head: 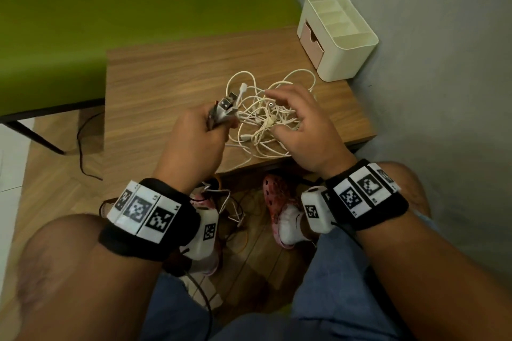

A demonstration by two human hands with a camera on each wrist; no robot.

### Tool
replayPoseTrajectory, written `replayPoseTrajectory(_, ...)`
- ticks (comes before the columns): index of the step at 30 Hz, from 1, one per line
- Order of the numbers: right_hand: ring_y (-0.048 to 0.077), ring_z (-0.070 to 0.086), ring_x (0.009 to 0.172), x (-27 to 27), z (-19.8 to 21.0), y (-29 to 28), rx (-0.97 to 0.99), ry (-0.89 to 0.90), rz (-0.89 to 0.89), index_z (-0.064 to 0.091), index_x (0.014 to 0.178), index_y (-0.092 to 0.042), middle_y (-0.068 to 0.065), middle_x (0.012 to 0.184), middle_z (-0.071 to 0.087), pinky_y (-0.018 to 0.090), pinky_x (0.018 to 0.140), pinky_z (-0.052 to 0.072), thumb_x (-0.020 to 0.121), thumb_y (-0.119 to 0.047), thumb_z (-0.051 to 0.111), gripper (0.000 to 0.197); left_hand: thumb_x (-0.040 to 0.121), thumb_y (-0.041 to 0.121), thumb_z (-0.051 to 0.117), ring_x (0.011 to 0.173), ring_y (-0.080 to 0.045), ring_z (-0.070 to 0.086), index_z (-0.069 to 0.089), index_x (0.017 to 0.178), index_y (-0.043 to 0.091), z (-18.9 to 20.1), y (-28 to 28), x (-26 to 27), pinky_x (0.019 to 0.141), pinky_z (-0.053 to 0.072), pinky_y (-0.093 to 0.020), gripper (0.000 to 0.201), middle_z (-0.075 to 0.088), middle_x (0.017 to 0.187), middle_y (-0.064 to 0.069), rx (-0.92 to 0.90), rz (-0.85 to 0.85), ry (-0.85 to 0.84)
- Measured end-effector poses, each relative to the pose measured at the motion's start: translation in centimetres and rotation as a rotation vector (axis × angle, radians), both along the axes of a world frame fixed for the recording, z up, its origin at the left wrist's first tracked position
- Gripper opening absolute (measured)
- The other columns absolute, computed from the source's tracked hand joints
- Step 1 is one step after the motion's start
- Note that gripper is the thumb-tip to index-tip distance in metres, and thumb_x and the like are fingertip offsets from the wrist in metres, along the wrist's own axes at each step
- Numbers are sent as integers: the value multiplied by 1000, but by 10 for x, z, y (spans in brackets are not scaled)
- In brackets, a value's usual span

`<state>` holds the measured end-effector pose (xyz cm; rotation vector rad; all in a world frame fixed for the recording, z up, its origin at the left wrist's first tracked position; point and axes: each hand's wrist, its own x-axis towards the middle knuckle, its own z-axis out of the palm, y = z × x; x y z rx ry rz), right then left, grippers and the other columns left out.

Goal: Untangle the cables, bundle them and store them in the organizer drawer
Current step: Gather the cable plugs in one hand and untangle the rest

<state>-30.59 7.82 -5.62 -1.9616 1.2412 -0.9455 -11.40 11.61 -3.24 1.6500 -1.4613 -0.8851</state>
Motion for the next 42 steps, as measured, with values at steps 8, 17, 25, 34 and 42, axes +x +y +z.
replayPoseTrajectory(8, 1, 59, 84, 3, 17, 25, -41, 31, 109, 73, 105, -14, -9, 92, 66, 16, 73, 45, 93, -21, 67, 15, 97, 23, 56, 49, -1, 45, 67, 82, 18, 21, 20, -9, 48, 36, -16, 20, 58, 63, 4, -56, -82, 20)
replayPoseTrajectory(17, 0, 55, 49, -18, 23, 61, 243, 136, 96, 69, 94, -24, -7, 58, 62, 16, 52, 42, 97, -29, 61, 10, 100, 19, 54, 39, 0, 43, 68, 86, 13, 20, 43, -14, 42, 33, -11, 20, 62, 54, 15, -18, -76, 24)
replayPoseTrajectory(25, 8, 63, 95, -28, 16, 78, 188, 21, 56, 73, 95, -16, -6, 99, 69, 18, 83, 47, 91, -22, 70, 8, 102, 26, 48, 40, -1, 38, 69, 93, 5, 18, 52, -12, 51, 32, -28, 31, 51, 43, 20, -4, -94, 101)
replayPoseTrajectory(34, -5, 60, 59, -23, 22, 69, 197, 79, -124, 69, 91, -32, -8, 73, 68, 10, 54, 41, 95, -33, 64, 7, 101, 31, 49, 39, 5, 41, 70, 103, 7, 18, 56, -16, 52, 29, -28, 32, 46, 41, 22, 24, -158, 118)
replayPoseTrajectory(42, 1, 59, 72, -16, 27, 63, 247, 156, -109, 70, 98, -26, -10, 81, 65, 18, 62, 42, 92, -27, 64, 8, 97, 26, 59, 37, -4, 36, 65, 72, 14, 10, 55, -15, 40, 30, -22, 29, 60, 55, 7, 83, -190, 93)
